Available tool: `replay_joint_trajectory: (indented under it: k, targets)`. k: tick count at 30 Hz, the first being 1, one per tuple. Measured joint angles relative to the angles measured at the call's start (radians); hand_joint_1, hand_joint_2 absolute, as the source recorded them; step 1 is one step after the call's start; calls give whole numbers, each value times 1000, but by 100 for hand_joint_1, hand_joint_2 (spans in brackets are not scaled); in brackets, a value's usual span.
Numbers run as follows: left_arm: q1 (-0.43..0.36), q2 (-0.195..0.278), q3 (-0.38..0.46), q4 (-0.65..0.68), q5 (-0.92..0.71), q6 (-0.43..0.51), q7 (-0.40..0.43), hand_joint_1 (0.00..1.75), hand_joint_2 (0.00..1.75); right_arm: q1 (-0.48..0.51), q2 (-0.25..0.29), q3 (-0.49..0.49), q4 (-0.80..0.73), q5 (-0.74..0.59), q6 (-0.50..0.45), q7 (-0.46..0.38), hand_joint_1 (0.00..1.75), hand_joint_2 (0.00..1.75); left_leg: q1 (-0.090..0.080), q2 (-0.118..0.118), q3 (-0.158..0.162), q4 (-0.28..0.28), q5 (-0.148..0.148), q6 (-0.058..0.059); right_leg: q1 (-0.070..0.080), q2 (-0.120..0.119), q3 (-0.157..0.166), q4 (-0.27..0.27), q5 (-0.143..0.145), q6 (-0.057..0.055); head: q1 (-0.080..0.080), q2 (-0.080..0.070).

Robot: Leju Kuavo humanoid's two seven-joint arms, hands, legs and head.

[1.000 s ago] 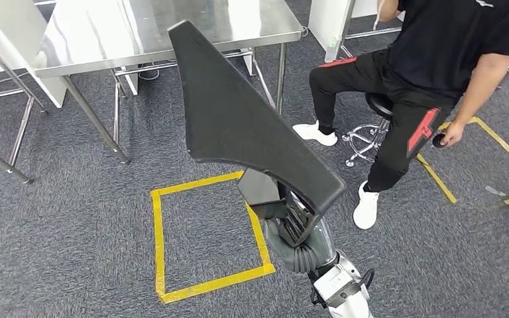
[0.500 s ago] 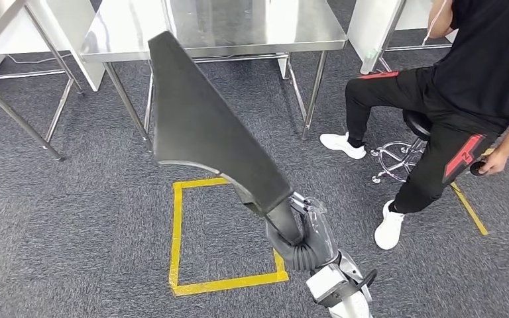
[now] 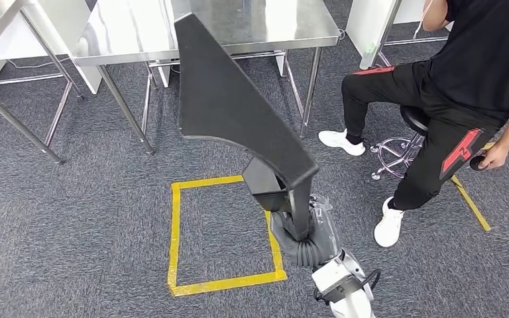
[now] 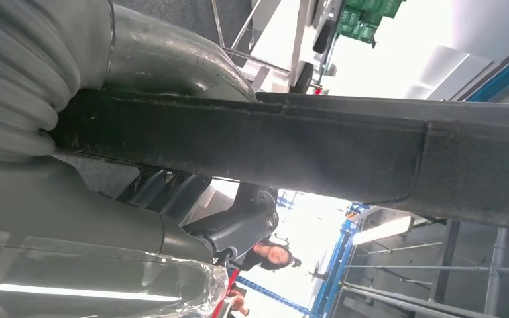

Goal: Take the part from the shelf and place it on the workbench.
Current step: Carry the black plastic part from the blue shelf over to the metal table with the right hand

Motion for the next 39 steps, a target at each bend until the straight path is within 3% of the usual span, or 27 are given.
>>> replay_joint_trajectory:
  k: [3, 25, 29, 34, 36, 39]
  targets:
    - [0, -1, 0, 0, 0, 0, 0, 0, 175, 0, 0, -2, 0, 0, 0, 0, 175, 175, 1, 0, 0, 0, -1, -11, 2, 0, 0, 0, 0, 0, 0, 0]
    - [0, -1, 0, 0, 0, 0, -6, 0, 175, 1, 22, -37, -2, -13, -74, -7, 175, 175, -12, 0, 0, 2, -1, -10, -7, 0, -1, -1, 0, 1, 0, 0]
    - [0, 1, 0, 0, -3, 0, -11, 0, 175, 1, 22, -38, -2, -13, -81, -8, 175, 175, -13, 0, -4, 9, -7, 1, -16, 0, 1, -2, 1, 3, 0, 0]
    - [0, 5, 0, 0, -5, 0, -12, 0, 175, -4, 25, -38, -2, -13, -95, -8, 175, 175, -12, 1, 5, -7, -2, 16, -13, 0, 4, -9, 2, 12, 1, 0]
    - [-1, 5, 0, 0, -6, 0, -12, 0, 175, -9, 26, -37, -3, -13, -98, -8, 175, 175, -4, 3, 22, -32, 9, 24, -8, -1, -19, 38, -21, 11, 2, 0]
    - [-1, 3, 0, 0, -6, 3, -10, 0, 175, -14, 25, -38, -2, -13, -103, -7, 175, 175, 1, 5, 28, -39, 10, 26, -10, 0, -116, 218, -89, 5, 3, 0]
